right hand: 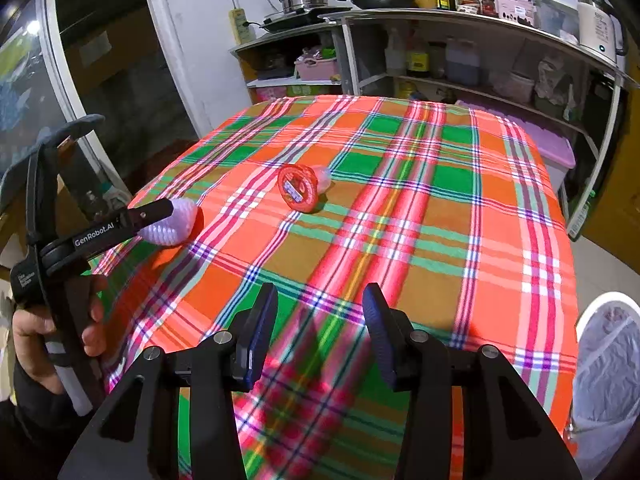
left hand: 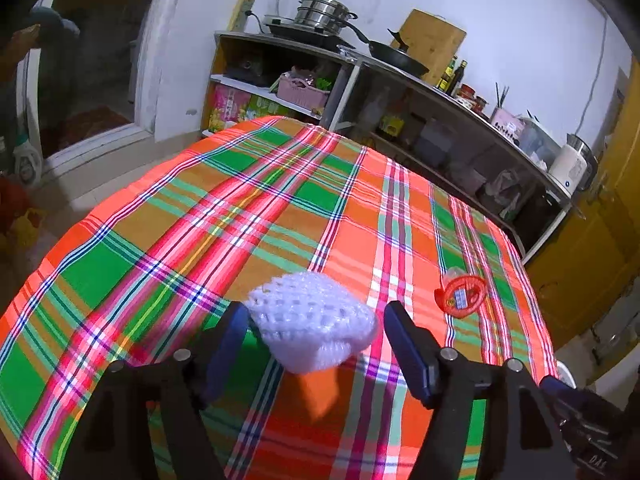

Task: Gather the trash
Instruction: 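Grasp the white foam net with the left tool while the right tool grasps the red-lidded cup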

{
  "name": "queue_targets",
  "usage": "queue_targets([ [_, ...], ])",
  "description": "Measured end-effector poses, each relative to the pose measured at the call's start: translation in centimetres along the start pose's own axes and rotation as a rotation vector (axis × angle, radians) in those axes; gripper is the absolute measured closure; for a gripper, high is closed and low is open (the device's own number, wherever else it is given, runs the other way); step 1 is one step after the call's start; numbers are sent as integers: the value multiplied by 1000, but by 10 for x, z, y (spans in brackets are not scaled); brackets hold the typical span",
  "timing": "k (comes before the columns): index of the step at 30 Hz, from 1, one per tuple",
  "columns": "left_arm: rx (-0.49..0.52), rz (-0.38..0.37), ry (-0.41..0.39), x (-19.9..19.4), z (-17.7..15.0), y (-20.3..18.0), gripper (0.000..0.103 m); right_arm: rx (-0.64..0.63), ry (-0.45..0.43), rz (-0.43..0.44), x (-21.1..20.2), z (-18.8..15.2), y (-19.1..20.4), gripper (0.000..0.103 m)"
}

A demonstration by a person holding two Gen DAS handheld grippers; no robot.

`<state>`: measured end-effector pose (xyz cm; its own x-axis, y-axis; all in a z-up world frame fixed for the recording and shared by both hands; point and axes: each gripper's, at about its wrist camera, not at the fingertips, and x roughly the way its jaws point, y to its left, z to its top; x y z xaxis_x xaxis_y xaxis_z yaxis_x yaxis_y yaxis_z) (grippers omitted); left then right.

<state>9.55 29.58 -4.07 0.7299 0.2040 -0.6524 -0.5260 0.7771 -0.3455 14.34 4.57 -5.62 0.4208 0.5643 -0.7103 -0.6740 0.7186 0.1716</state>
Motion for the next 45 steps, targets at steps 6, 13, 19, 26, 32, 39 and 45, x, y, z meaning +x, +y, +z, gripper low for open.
queue_targets([
  [6,-31,12,23,11,2,3,33,-12,-7,-4,10,12,4,58],
  [13,-5,22,31,13,-3,1,59,-6,-12,7,34,34,4,58],
  [19,6,-6,23,9,-8,0,64,-11,6,4,58,51,6,57],
  [26,-7,-23,28,11,-8,2,64,-8,18,-4,83,67,13,53],
  [32,-17,-37,29,11,-8,4,64,20,28,-11,99,77,15,53],
  [39,-20,-50,33,12,-9,5,64,63,50,0,110,83,13,53],
  [45,-8,-45,29,11,-8,4,64,58,40,2,101,78,12,59],
])
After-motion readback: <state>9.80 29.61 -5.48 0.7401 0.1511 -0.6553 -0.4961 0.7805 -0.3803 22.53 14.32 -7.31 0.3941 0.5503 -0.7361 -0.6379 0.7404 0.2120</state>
